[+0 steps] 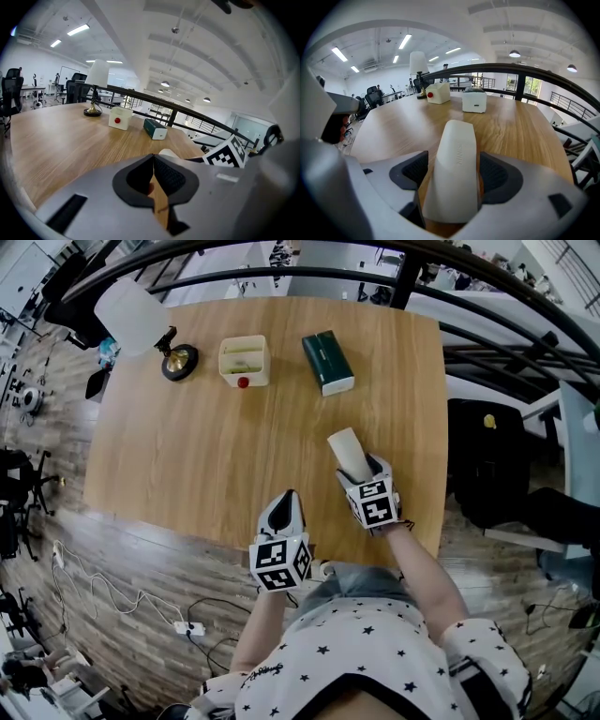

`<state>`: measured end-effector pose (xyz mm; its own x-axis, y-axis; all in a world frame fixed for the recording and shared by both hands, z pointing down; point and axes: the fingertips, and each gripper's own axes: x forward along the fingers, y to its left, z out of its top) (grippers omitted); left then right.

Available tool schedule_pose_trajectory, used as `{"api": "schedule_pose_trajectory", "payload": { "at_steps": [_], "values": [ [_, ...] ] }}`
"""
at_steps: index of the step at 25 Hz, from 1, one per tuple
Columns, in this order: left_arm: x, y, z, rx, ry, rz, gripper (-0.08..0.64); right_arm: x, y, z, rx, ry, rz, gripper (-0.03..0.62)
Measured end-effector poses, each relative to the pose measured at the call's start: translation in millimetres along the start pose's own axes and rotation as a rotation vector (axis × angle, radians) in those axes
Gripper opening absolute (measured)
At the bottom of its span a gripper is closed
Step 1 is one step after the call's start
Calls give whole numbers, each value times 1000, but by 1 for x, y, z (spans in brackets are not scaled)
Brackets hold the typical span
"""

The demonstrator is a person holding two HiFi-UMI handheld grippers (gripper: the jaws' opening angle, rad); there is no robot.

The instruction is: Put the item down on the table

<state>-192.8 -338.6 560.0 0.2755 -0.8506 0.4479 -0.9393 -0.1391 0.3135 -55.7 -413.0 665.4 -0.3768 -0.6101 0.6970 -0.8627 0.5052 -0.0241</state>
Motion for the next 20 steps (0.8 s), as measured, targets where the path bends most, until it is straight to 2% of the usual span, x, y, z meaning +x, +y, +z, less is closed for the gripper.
{"api": "schedule_pose_trajectory", "payload": {
  "at_steps": [3,9,14,20],
  "values": [
    [-16,-5,-3,1,-11,2,14,-19,6,4,15,-54,-22,334],
    [-52,-17,-16,4,-23,2,14,-63,26,-2,21,-93,-20,334],
    [-78,-26,-26,2,-39,4,14,-102,45,-4,56,-152,8,334],
    [-111,-40,-35,8,-65,7,14,-155,69,-7,52,-224,35,254]
  ]
}}
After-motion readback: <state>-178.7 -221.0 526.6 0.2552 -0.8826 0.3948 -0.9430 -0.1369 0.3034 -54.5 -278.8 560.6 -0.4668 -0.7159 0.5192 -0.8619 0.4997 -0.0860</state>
